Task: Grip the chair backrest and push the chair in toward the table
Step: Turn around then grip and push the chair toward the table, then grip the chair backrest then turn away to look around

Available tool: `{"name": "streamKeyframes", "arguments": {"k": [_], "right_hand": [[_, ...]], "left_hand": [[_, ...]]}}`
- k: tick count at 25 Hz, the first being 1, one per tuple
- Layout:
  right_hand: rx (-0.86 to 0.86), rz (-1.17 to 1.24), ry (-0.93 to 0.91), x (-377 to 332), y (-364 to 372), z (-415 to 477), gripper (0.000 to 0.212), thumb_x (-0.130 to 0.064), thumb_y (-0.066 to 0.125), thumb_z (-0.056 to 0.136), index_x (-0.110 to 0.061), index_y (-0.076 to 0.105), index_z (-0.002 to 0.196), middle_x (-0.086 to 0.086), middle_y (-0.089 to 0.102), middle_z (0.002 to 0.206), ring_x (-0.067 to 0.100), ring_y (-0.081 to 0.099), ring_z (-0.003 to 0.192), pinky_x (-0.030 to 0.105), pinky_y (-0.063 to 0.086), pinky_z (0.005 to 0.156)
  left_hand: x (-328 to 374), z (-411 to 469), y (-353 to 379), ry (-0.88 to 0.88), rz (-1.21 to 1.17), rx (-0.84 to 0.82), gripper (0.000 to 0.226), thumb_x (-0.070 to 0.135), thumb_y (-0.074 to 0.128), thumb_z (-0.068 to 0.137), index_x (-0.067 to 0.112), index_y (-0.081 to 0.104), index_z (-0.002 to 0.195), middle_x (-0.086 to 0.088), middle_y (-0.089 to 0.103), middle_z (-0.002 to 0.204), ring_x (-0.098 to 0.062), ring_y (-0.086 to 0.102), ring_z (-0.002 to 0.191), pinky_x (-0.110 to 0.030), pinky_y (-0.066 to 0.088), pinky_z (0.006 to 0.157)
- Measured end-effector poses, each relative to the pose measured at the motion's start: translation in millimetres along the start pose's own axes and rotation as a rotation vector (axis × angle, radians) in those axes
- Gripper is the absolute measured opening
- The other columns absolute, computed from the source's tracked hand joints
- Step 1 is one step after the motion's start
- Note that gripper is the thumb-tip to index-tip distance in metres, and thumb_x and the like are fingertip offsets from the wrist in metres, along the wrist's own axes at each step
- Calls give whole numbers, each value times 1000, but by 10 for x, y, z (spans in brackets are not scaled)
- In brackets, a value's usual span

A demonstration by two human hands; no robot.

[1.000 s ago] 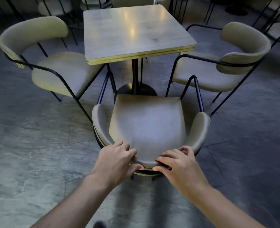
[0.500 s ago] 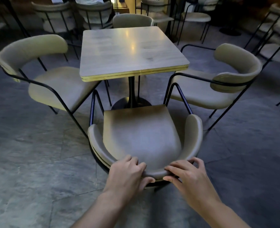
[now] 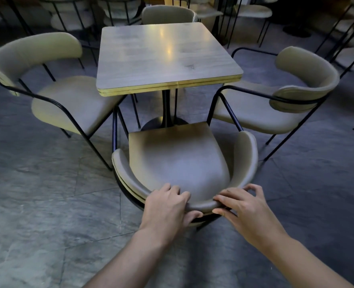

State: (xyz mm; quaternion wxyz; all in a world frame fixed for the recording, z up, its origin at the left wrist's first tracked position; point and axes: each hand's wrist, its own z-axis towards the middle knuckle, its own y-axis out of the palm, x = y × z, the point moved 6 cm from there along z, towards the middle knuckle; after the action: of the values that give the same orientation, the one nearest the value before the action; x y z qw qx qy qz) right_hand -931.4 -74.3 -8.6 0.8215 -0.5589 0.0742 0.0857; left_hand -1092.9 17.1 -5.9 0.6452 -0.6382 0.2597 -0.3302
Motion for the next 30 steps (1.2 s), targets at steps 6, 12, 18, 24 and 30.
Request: {"name": "streamKeyframes", "arguments": {"k": [6,12,18,24,30], "right_hand": [[-38,66,-2,-103,-67,136,47,-62,55,86,-25,76,105,-13,70,105,1,54,96,36,40,94],[-10,96,-2,-652,-49,611,36,-49,54,93,-24,74,109,-11,71,105,5,61,96,37,45,92],[49,139,-121,-1767,-299,1685,25,-40,58,96,-26,71,111,-12,70,103,3,60,94,35,47,87],[214,188,-193,-3582,-877,3175,25,-43,62,93,-25,73,107,-11,70,101,10,62,94,33,45,90],[160,203,-177,-4988,-1391,4304,32,-48,53,96,-31,65,120,-14,65,112,12,57,106,35,38,96]], "left_hand": [[-194,-64,-88,-35,-80,32,50,72,38,89,28,62,90,8,57,89,-14,54,86,-29,42,63],[-744,-274,-407,-111,-105,105,38,60,41,95,28,62,94,7,57,92,-14,54,91,-32,50,65],[-1817,-672,-1482,-203,-17,203,38,61,39,96,31,61,96,11,56,95,-10,52,91,-24,44,60],[-3401,-1281,-3101,-351,93,332,31,58,43,95,32,58,101,11,56,103,-12,53,103,-31,51,63],[-4603,-1806,-4450,-355,37,396,28,51,50,94,34,56,116,13,56,116,-12,51,111,-41,55,77]]}}
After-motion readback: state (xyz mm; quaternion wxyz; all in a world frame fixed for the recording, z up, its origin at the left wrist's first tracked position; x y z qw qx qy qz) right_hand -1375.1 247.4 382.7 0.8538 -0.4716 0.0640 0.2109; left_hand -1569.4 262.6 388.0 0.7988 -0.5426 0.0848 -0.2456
